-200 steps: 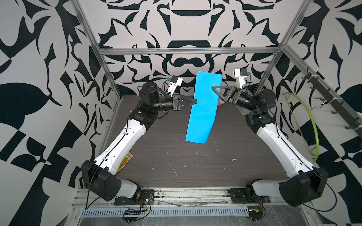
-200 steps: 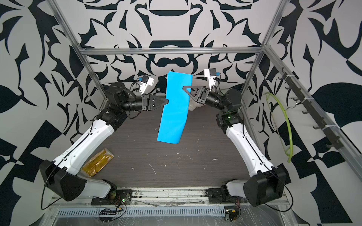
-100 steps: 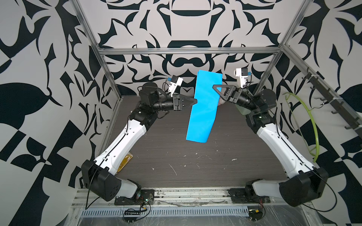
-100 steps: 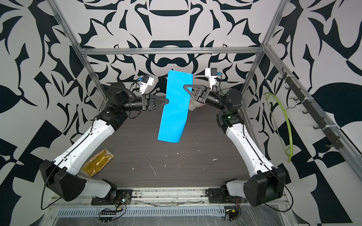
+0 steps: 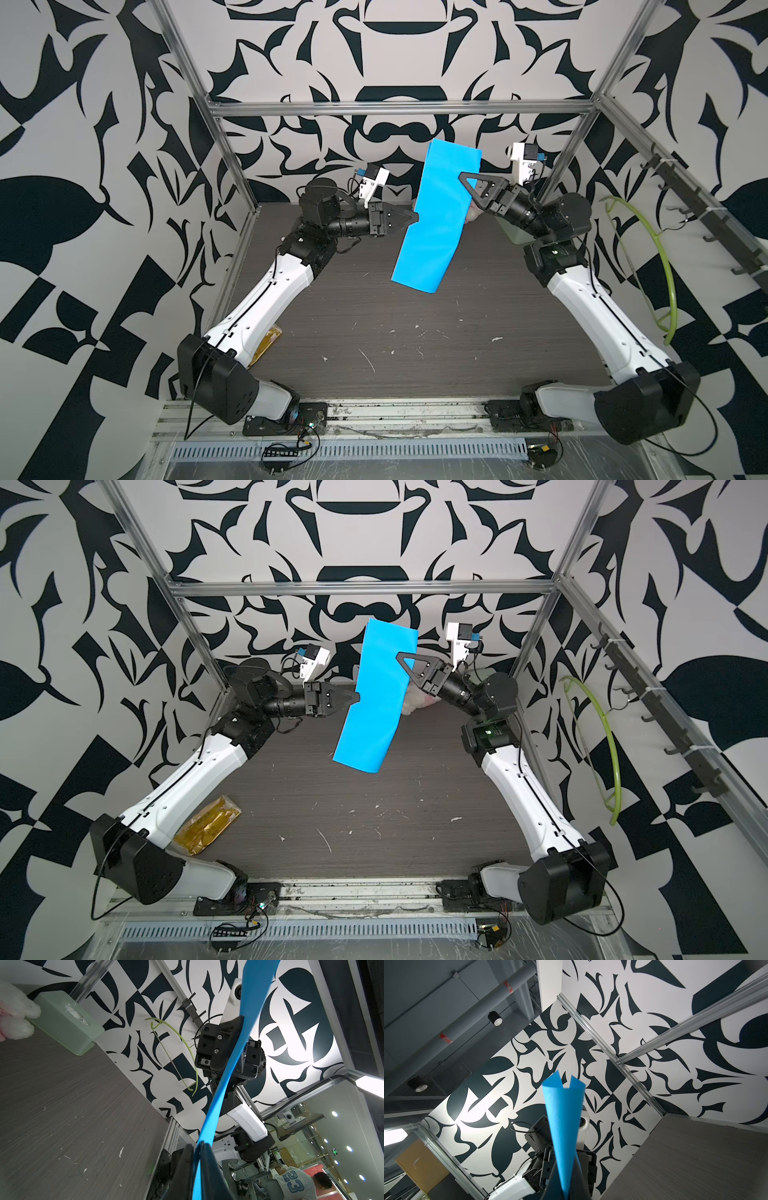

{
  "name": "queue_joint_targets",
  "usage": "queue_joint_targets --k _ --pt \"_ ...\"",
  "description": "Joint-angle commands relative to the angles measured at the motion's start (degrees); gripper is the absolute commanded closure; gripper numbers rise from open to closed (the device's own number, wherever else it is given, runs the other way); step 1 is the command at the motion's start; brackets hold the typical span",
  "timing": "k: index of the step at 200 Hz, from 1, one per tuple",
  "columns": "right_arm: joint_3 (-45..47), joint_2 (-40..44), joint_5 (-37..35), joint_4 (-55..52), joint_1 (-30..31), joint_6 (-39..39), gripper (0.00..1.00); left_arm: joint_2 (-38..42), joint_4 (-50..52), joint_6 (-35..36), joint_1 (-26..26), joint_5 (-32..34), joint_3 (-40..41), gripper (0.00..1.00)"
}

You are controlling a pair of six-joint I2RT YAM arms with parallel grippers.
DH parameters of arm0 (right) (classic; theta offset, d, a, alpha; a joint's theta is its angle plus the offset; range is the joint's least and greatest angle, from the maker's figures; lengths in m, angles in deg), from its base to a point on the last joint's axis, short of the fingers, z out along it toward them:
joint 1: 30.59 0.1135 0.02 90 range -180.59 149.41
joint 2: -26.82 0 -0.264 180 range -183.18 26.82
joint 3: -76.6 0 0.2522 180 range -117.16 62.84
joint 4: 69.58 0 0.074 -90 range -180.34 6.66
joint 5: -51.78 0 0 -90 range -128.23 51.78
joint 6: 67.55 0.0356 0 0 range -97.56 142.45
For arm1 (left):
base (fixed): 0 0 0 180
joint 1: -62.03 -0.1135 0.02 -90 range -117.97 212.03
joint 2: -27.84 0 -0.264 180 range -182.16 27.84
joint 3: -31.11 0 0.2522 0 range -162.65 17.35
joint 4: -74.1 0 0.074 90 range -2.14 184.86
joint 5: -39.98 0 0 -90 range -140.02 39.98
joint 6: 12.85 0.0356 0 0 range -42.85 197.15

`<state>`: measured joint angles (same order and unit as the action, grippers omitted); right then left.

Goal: Fold the rectangular paper in half along the long edge
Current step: Fold the paper.

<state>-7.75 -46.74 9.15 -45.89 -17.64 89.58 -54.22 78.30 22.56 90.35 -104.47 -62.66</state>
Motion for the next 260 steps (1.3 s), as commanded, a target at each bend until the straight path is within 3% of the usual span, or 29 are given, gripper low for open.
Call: queue_joint_targets --k 1,35,88,108,117,161,172,190,204,224,252,260 --pt "0.5 2.0 -2.8 2.9 -0.5 -0.2 0.92 -0.1 -2.5 -0.2 0.4 -0.5 0.9 0.92" --pt "1.5 2.1 -4.5 3.5 -0.7 0.1 0.91 -0.5 -2.8 -0.5 0.9 -0.3 1.3 1.0" --pt "2.7 2.3 -7.3 5.2 -0.8 0.9 0.89 -1.1 -4.6 -1.7 2.0 0.0 2.3 1.0" --pt "2.9 2.5 -8.0 5.7 -0.8 0.8 0.93 -1.4 -5.1 -2.1 2.2 0.1 2.5 1.0" --pt "3.0 2.5 -8.1 6.0 -0.8 0.8 1.0 -1.6 -5.2 -2.1 2.2 0.2 2.6 1.0" --pt "2.4 2.5 -7.7 5.3 -0.8 0.7 1.0 -1.8 -5.2 -2.1 2.4 0.3 2.2 1.0" --pt "1.2 2.5 -7.5 2.6 -0.8 -0.6 0.81 -1.9 -5.3 -2.1 2.4 0.2 2.1 1.0" --pt "0.4 2.6 -7.9 0.0 -0.8 -2.3 0.75 -2.0 -5.2 -2.1 2.6 0.1 1.9 1.0" --pt "-0.4 2.5 -8.0 -1.3 -0.8 -3.8 0.77 -2.1 -5.1 -2.0 2.8 0.1 1.9 1.0" --pt "-0.8 2.2 -8.1 -0.9 -0.8 -4.6 1.0 -2.2 -4.9 -2.1 3.0 0.1 1.8 1.0" --pt "-1.3 1.8 -7.7 -1.0 -0.8 -4.8 1.0 -1.9 -4.6 -1.8 3.2 0.3 1.8 1.0" --pt "-1.8 1.5 -7.4 -1.6 -0.8 -5.0 0.89 -1.9 -4.4 -1.8 3.2 0.2 1.8 1.0"
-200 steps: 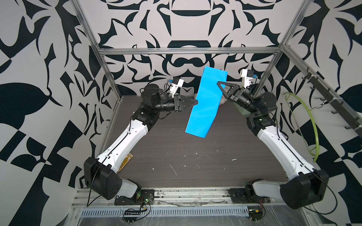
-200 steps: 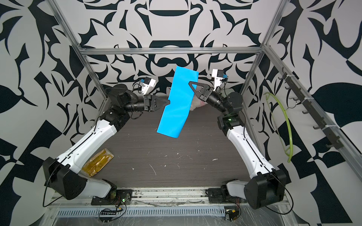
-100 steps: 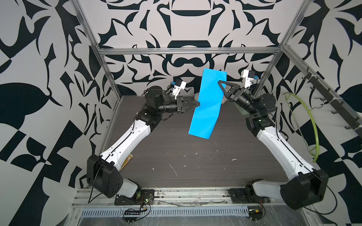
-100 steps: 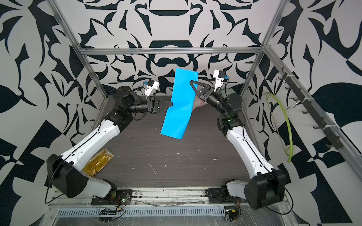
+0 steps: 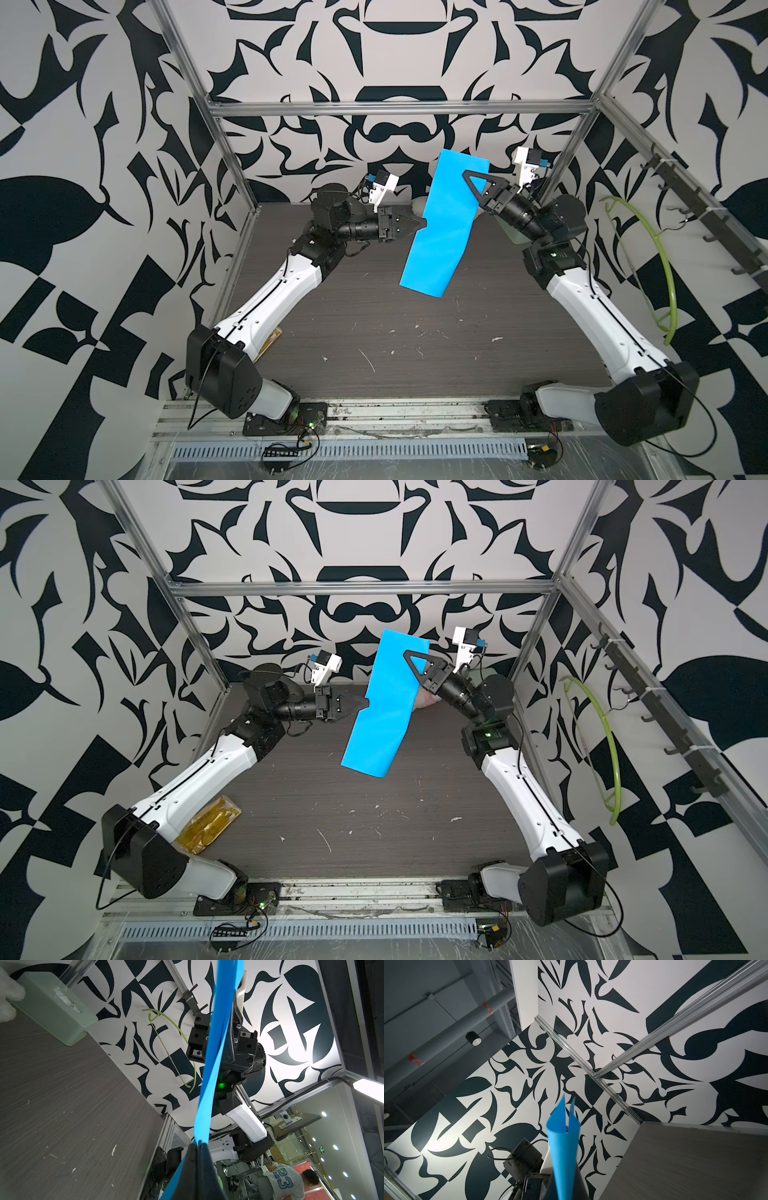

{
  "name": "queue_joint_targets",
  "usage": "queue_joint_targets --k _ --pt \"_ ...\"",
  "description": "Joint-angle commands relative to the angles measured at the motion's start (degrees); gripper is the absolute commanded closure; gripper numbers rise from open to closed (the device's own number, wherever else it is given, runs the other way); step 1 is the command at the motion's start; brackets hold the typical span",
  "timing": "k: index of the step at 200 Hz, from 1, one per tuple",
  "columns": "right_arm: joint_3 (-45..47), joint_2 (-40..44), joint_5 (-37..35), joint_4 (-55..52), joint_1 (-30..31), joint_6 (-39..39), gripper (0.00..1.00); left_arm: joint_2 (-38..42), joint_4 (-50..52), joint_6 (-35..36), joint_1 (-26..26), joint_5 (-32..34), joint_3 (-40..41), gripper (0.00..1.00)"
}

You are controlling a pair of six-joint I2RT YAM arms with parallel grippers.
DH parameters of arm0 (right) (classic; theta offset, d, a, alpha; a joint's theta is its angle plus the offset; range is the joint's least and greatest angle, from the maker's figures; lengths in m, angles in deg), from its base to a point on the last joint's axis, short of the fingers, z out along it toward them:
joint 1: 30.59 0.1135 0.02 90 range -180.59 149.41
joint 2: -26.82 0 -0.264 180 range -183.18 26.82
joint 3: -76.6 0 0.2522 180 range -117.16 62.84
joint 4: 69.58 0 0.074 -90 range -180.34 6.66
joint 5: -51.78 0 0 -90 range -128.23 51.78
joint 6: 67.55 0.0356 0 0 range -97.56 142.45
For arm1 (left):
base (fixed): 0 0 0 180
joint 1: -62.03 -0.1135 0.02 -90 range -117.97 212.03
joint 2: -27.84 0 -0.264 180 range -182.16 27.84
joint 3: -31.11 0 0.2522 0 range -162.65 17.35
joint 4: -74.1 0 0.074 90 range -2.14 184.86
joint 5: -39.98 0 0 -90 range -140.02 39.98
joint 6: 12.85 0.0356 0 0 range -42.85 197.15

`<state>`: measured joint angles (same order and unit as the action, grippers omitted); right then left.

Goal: Fold the rectangular paper in half along the long edge
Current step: Fold the paper.

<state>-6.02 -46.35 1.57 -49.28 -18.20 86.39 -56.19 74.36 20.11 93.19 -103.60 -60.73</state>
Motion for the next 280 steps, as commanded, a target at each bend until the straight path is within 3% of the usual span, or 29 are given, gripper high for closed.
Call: queue_joint_targets --k 1,14,38,61,72,91,140,154,170,209,222,230,280 --pt "-3.6 1.1 0.2 1.7 -0.3 -1.8 0.88 0.0 -0.5 0.7 0.3 -0.6 -0.1 1.0" --pt "-4.0 1.2 0.0 0.2 -0.2 -2.6 0.82 0.1 -0.3 0.8 0.4 -0.7 -0.2 1.0" --pt "-4.8 1.9 -0.5 -2.3 -0.3 -4.9 0.81 0.2 0.3 1.2 0.4 -0.8 -0.1 1.0" --pt "-5.6 2.3 -0.5 -3.1 -0.5 -6.5 0.96 0.7 0.9 1.5 0.4 -0.8 -0.1 1.0" --pt "-5.9 2.4 -0.4 -3.7 -0.6 -7.2 0.98 1.0 1.5 1.9 0.3 -0.7 -0.2 1.0" --pt "-6.7 2.5 0.0 -5.3 -1.5 -7.4 0.88 1.9 2.9 3.1 0.3 -0.1 -0.5 1.0" --pt "-9.8 2.2 4.0 -8.7 -4.0 -7.3 0.77 2.9 5.7 4.9 0.3 0.4 -1.5 1.0" --pt "-9.7 2.3 5.3 -7.8 -4.4 -7.2 0.84 3.0 6.0 5.2 0.3 0.5 -1.8 1.0" --pt "-10.0 1.7 7.1 -7.0 -4.5 -6.2 1.0 3.0 6.2 5.3 0.2 0.5 -2.1 1.0" --pt "-10.6 0.7 11.7 -8.0 -5.0 -5.0 1.0 3.5 6.9 5.9 0.1 1.1 -3.0 1.0" --pt "-11.7 0.5 13.9 -10.6 -5.0 -5.6 0.85 3.6 7.5 6.3 -0.2 1.2 -3.6 1.0" --pt "-11.9 0.4 15.0 -11.6 -5.0 -5.9 0.8 3.7 7.8 6.4 -0.2 1.4 -4.0 1.0" --pt "-8.8 4.7 15.2 -18.4 -5.3 -11.5 0.75 4.4 8.7 7.4 -0.6 1.5 -6.4 1.0"
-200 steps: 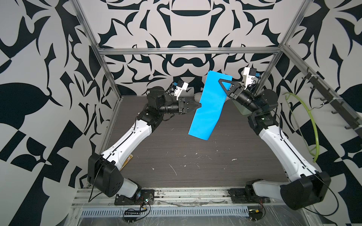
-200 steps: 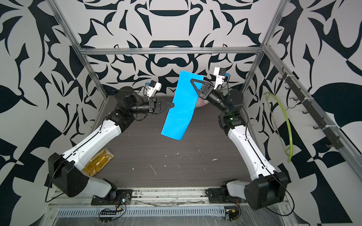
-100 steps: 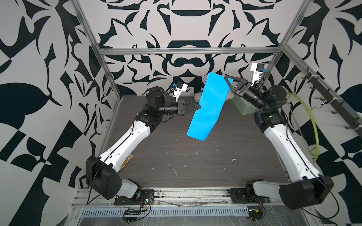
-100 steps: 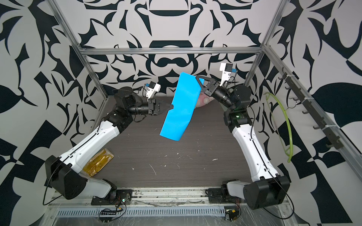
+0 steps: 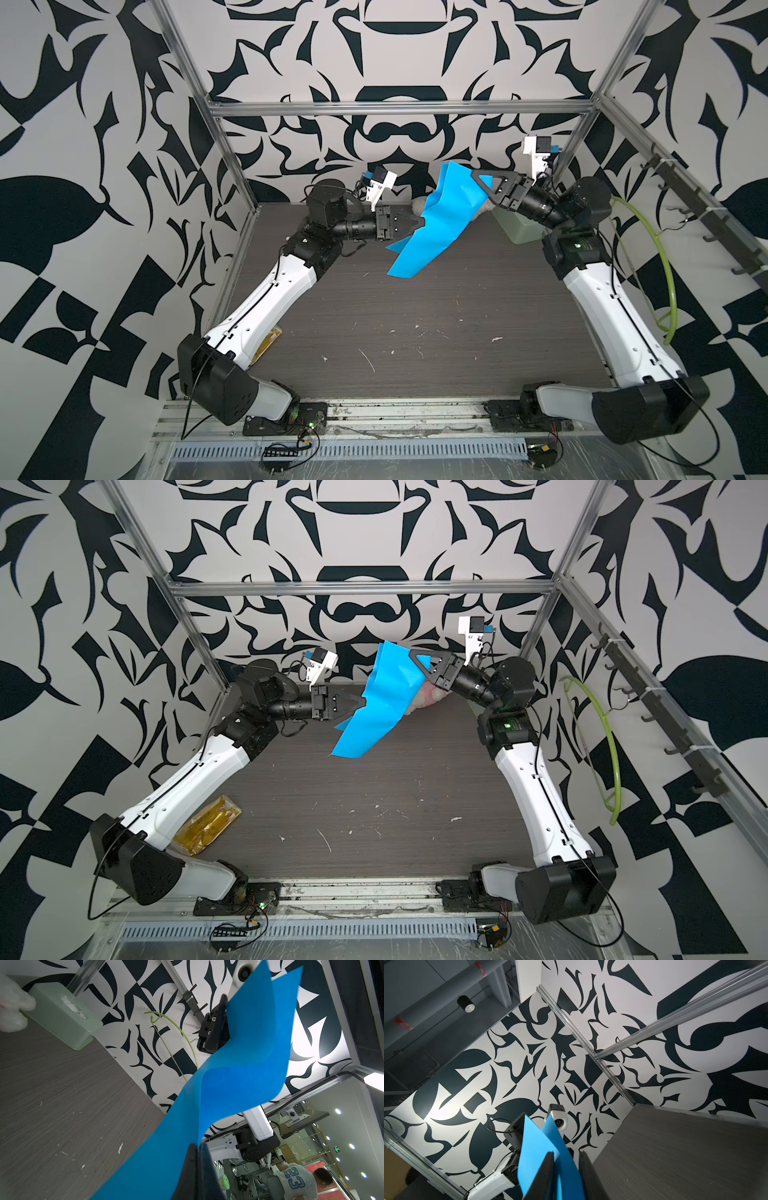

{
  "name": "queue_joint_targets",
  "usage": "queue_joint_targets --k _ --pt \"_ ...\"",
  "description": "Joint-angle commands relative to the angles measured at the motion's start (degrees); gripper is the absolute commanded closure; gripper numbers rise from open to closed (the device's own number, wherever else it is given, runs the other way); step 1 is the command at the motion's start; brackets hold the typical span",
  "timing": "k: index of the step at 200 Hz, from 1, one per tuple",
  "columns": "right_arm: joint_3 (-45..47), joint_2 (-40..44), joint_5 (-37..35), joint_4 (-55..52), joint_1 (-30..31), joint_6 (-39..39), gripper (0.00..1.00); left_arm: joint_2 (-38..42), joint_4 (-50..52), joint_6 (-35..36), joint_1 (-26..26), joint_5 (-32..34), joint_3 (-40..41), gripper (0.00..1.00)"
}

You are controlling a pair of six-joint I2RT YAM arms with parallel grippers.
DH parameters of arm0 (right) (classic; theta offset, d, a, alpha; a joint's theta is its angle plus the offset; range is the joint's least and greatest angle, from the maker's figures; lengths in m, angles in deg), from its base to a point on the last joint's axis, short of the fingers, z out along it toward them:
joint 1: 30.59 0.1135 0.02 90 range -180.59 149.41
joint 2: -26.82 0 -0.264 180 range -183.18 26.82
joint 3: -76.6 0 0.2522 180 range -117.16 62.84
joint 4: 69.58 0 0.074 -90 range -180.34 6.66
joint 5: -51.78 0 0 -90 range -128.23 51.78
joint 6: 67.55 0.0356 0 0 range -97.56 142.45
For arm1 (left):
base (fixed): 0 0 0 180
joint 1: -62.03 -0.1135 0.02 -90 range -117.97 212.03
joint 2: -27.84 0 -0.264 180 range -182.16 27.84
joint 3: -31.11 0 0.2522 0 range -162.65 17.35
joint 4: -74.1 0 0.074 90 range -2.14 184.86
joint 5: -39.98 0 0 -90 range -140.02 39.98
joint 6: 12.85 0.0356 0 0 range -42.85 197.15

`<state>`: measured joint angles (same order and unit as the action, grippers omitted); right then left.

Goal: Fold the rectangular paper in half along the long edge
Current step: Fold the paper.

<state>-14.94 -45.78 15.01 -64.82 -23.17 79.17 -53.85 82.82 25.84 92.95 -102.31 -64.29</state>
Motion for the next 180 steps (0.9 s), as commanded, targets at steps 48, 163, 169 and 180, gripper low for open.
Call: queue_joint_targets --k 48,163,169,180 --pt "3.7 10.4 -2.4 -2.3 -7.7 -4.0 0.74 3.4 1.7 2.7 -0.5 0.4 -4.0 1.0" --pt "7.7 0.1 8.0 32.3 -7.4 28.2 0.61 5.8 -0.1 1.7 -1.1 2.3 -4.2 1.0" --pt "8.1 -0.8 8.6 35.8 -6.8 31.2 0.61 5.9 -0.4 1.7 -1.1 2.4 -4.4 1.0" --pt "8.5 -2.2 9.1 41.9 -5.7 35.6 0.61 6.3 -1.0 1.6 -1.1 2.7 -4.7 1.0"
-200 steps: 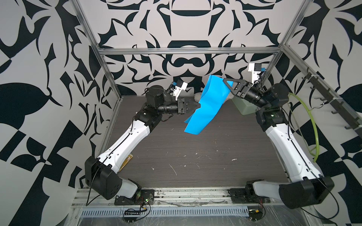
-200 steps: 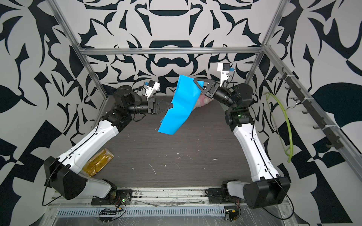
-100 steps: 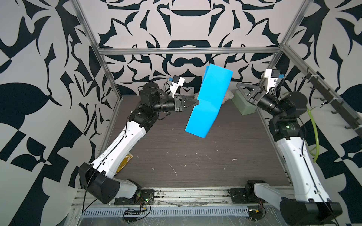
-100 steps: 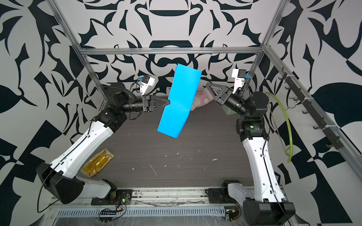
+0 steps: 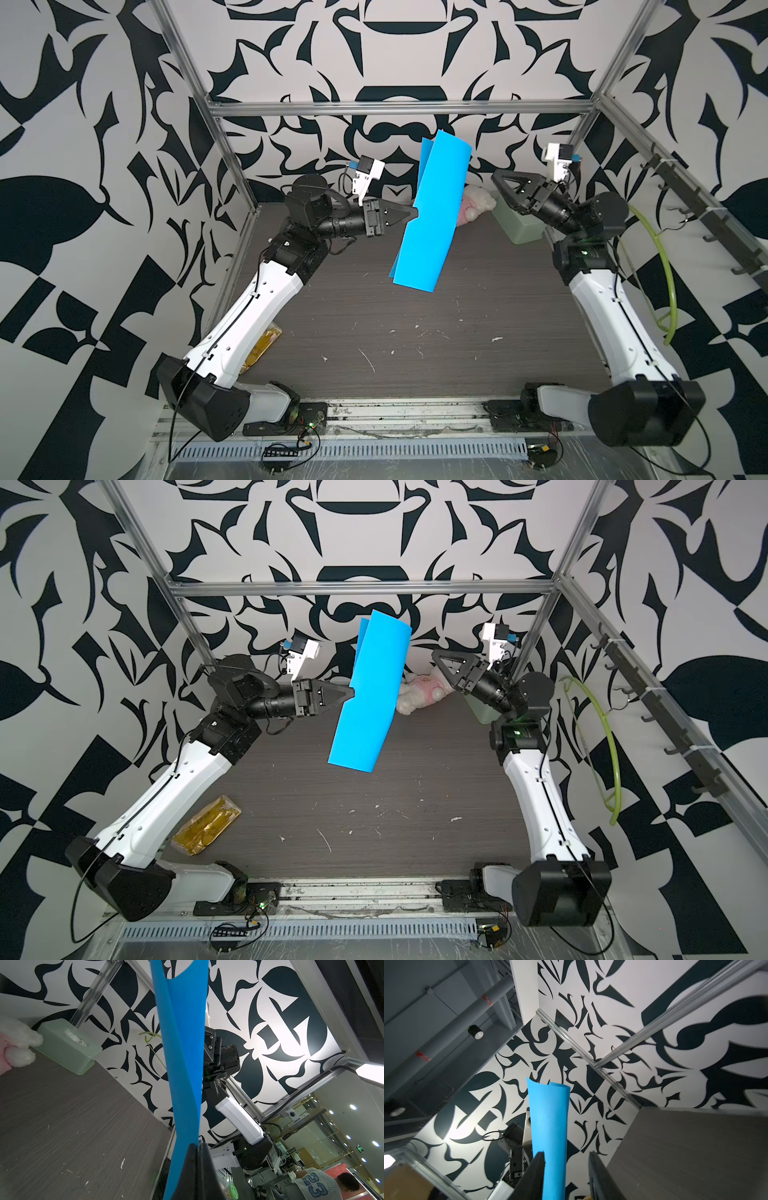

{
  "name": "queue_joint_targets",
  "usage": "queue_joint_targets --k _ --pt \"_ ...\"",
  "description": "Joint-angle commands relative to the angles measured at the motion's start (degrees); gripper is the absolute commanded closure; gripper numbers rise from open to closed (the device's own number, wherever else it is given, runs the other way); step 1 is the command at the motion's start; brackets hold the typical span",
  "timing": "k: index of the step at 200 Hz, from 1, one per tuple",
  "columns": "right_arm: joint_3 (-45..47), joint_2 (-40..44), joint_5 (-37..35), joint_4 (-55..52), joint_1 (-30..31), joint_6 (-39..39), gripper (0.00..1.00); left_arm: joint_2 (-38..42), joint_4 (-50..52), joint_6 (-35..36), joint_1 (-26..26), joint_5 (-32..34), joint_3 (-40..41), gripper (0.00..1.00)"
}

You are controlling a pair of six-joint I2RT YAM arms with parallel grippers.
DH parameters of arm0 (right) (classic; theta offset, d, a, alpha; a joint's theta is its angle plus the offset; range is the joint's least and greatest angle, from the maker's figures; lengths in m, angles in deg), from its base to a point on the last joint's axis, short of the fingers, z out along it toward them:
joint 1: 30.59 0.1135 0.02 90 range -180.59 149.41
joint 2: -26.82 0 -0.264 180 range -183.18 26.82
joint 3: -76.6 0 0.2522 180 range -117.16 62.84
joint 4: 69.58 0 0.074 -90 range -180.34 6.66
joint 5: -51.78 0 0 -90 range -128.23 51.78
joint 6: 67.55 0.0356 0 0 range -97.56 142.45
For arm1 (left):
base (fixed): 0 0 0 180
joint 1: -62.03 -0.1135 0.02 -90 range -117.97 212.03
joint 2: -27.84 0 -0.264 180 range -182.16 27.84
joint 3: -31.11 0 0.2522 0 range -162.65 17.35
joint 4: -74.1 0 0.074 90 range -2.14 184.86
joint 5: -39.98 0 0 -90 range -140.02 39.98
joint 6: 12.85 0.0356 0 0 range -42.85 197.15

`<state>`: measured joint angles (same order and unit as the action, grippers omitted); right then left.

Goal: Fold the rectangular paper in half along the long edge
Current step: Fold the paper.

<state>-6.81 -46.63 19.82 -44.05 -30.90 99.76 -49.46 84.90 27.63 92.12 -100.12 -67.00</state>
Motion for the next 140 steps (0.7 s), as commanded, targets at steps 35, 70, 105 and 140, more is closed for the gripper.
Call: queue_joint_targets --k 35,70,105,140 --pt "-0.5 -2.0 6.4 22.1 7.1 15.1 0.6 1.9 -5.5 -1.3 -0.2 0.6 -2.4 1.0" --pt "-1.2 -0.2 6.9 10.3 11.9 5.0 0.59 0.7 -8.3 -2.7 -0.2 0.5 -3.0 1.0" --pt "-1.0 0.4 6.9 8.3 13.4 3.4 0.6 -0.5 -10.0 -3.6 -0.2 0.2 -3.4 1.0" --pt "-0.5 0.9 6.7 7.5 13.7 2.2 0.76 -0.5 -10.2 -3.6 -0.2 0.3 -3.6 1.0"
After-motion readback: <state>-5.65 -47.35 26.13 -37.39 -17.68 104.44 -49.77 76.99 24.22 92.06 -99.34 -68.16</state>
